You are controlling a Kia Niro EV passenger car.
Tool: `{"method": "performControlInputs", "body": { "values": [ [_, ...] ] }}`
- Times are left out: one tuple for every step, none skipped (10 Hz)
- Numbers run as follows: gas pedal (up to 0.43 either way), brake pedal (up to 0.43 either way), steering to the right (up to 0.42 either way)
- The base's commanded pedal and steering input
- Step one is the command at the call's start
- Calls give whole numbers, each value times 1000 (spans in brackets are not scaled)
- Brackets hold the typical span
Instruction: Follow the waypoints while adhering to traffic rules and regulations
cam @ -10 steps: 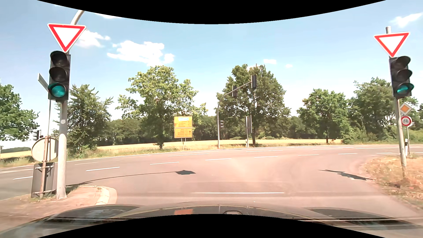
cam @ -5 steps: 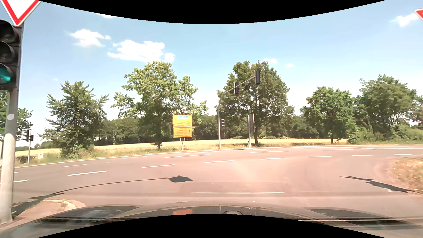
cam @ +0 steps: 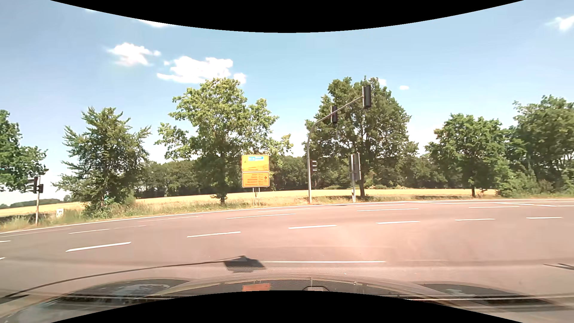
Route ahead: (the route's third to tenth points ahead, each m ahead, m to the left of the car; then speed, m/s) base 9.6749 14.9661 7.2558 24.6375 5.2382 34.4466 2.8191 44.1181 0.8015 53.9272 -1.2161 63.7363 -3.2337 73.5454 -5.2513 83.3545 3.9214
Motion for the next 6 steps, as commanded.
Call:
{"method": "performControlInputs", "body": {
  "values": [
    [331,0,-234],
    [319,0,-252],
    [311,0,-264],
    [299,0,-277],
    [287,0,-291],
    [287,0,-301]
  ]
}}
